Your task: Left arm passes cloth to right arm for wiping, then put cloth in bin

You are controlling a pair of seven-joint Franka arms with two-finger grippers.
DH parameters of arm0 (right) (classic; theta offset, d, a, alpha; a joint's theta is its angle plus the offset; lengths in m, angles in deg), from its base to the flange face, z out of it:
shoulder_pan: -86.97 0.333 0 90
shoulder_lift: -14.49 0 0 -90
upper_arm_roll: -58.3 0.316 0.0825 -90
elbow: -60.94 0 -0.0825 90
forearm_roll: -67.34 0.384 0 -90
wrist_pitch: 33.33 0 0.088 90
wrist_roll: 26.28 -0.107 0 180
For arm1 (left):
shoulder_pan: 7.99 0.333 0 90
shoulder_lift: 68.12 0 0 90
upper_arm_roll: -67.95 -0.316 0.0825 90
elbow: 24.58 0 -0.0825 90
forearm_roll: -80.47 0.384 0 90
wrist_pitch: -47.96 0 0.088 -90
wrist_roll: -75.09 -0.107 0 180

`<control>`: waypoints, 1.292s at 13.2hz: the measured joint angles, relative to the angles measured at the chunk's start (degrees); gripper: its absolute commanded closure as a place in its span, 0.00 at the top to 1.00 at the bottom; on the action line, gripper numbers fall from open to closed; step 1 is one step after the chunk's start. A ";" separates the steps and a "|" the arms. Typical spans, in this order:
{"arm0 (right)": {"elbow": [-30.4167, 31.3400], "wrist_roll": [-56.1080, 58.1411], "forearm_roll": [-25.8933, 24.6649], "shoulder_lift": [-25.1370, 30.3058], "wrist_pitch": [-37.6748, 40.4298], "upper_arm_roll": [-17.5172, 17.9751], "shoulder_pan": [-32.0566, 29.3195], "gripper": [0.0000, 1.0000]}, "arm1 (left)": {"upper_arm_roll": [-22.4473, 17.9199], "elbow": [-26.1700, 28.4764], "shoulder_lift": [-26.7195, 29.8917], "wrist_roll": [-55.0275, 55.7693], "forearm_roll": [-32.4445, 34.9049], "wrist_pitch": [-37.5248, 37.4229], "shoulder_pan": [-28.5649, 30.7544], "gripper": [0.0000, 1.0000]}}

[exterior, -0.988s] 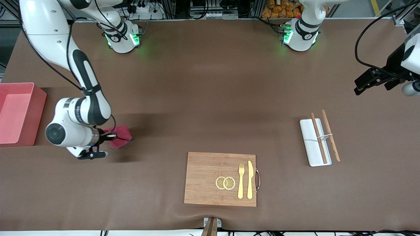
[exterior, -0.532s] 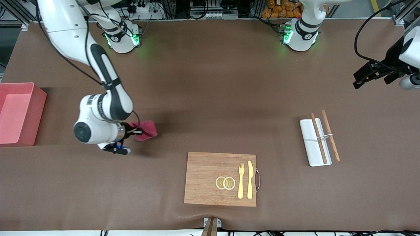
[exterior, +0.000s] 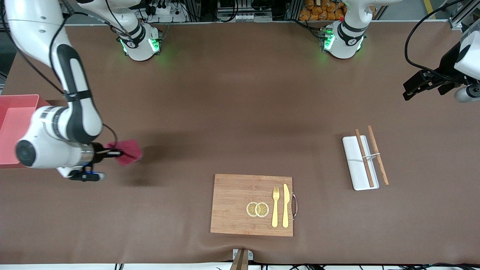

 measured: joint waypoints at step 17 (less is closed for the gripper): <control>-16.36 59.69 -13.88 -5.26 -5.57 -0.37 -34.48 0.00 | -0.33 0.39 -0.01 0.00 0.00 0.04 0.77 1.00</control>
